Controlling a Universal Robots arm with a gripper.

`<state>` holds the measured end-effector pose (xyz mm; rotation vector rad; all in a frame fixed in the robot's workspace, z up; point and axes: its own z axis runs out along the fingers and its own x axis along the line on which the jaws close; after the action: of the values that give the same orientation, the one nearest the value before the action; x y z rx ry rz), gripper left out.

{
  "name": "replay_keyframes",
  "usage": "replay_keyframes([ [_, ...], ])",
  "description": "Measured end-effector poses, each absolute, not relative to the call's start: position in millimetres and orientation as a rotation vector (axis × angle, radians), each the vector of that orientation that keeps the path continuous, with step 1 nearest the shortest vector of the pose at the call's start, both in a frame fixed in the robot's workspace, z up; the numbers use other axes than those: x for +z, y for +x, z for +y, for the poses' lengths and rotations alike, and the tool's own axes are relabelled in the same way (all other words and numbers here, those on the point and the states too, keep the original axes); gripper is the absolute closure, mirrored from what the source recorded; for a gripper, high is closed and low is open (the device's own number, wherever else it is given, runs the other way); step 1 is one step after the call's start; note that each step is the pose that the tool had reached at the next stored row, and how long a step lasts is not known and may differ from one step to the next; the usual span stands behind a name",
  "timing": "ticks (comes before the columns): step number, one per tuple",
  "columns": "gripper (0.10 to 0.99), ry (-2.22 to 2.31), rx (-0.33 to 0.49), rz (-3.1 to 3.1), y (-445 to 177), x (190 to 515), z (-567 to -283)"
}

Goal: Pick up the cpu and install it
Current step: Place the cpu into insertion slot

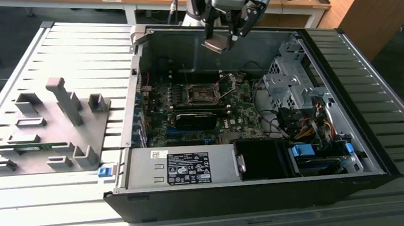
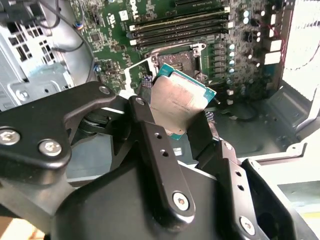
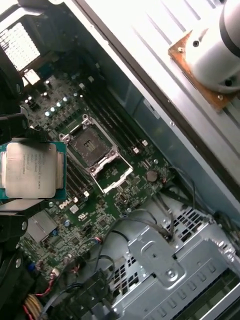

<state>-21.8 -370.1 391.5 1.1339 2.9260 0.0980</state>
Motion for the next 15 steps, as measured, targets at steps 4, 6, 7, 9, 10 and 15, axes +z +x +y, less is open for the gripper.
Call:
replay_keyframes([
  [4,0.549,1.231,0.098,2.884,-21.8,390.9,-370.1],
  [6,0.549,1.279,0.097,2.862,-21.8,390.6,-370.1],
  [7,0.549,1.303,0.097,2.851,-21.8,390.5,-370.1],
  [9,0.549,1.349,0.097,2.828,-21.8,390.2,-370.1],
  [10,0.549,1.372,0.097,2.816,-21.8,390.1,-370.1],
  [15,0.549,1.479,0.096,2.759,-21.8,389.2,-370.1],
])
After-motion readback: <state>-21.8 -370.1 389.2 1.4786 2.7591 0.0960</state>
